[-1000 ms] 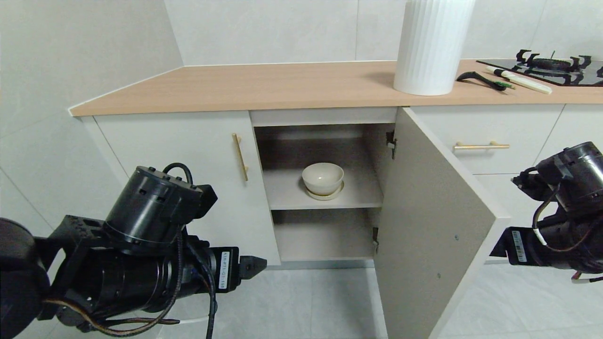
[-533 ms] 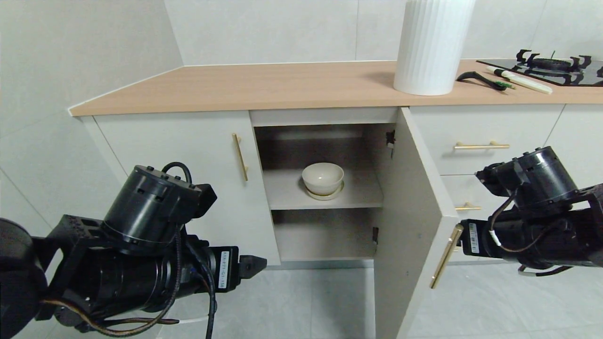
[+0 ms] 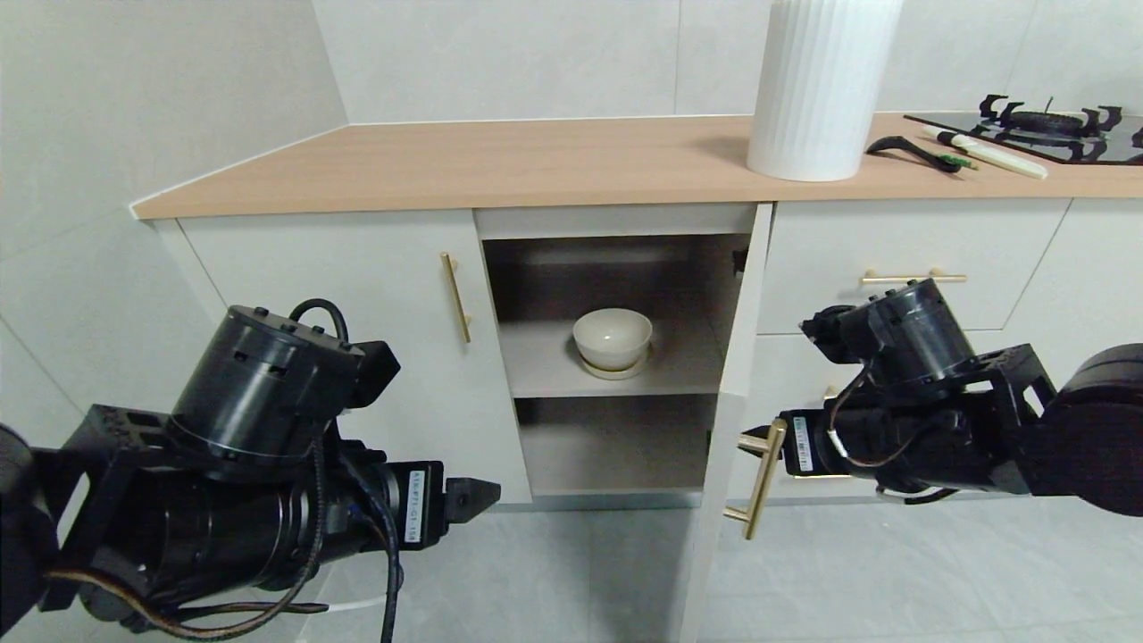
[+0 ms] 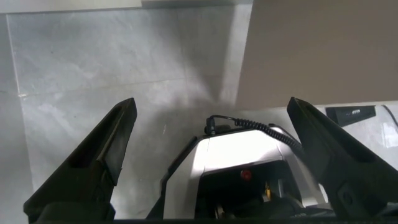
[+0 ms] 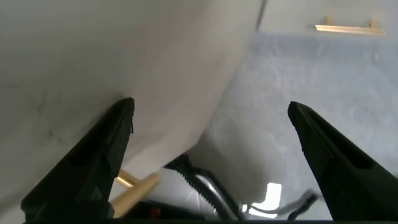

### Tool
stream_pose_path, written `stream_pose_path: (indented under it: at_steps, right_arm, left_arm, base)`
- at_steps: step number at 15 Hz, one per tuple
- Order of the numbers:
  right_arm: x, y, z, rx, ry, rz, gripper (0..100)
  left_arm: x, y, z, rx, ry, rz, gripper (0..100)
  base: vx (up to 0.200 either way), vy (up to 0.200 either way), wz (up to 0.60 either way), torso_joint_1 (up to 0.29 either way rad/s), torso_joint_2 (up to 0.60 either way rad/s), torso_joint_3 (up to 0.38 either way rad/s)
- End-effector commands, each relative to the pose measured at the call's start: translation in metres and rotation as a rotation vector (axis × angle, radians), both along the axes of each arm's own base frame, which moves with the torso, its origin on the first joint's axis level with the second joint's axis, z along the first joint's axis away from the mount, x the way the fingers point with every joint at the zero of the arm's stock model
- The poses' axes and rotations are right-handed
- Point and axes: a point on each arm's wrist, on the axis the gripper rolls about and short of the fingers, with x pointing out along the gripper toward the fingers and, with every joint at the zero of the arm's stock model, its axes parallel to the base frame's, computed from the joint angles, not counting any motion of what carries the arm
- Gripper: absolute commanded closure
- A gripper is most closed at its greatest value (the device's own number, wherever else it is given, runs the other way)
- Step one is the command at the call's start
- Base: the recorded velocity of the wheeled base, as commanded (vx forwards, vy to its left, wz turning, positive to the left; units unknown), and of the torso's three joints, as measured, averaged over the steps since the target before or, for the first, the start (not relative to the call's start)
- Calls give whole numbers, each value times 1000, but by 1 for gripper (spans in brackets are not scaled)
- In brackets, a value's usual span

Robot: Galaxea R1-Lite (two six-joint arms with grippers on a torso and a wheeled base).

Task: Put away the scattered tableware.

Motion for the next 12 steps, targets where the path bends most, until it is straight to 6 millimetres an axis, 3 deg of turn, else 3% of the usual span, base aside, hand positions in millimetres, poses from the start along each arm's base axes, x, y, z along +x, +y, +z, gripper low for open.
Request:
stream_pose_path:
  at_steps: [1, 4, 12]
  right_arm:
    - [14, 12, -4, -6, -1, 29, 0]
    - [18, 17, -2, 88, 20, 110, 0]
    - [46, 36, -38, 196, 7, 81, 0]
  left_arm:
    - [-4, 3, 8, -18, -27, 0, 0]
    - [-5, 4, 10, -22, -35, -1, 0]
    - [-3, 2, 7, -13, -25, 2, 0]
  base:
    - [0, 0, 0, 0, 0, 0]
    - [0, 0, 0, 0, 0, 0]
    - [0, 0, 0, 0, 0, 0]
